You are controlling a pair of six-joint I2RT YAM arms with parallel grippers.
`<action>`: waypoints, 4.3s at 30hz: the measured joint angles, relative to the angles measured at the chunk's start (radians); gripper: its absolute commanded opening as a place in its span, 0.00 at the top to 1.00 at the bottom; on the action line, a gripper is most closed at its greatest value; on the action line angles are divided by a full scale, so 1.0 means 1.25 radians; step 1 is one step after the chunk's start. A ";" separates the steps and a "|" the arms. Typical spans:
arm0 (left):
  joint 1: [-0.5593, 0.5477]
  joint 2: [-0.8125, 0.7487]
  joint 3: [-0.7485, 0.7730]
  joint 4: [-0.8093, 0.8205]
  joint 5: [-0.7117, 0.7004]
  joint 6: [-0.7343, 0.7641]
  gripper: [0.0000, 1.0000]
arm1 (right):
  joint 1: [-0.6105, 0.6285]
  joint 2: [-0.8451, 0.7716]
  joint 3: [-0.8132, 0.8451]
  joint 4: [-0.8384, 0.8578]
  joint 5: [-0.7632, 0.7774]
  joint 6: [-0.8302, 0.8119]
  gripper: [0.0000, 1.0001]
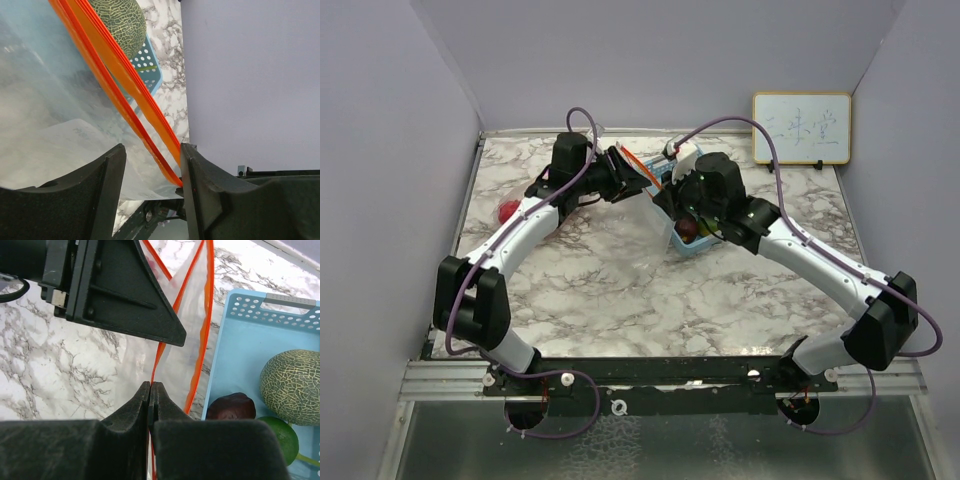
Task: Place the food in the zip-top bag and seal the zipper
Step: Open the zipper of the food storage bag.
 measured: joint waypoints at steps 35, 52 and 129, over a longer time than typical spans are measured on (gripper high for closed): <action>-0.014 0.002 0.092 -0.087 0.032 0.204 1.00 | 0.002 0.087 0.187 -0.097 0.149 0.014 0.41; -0.015 -0.059 0.088 -0.106 0.064 0.242 1.00 | 0.001 0.152 0.197 -0.163 0.190 0.055 0.77; -0.068 0.004 0.317 -0.504 -0.555 0.519 1.00 | -0.245 0.191 -0.009 -0.246 -0.042 0.182 0.09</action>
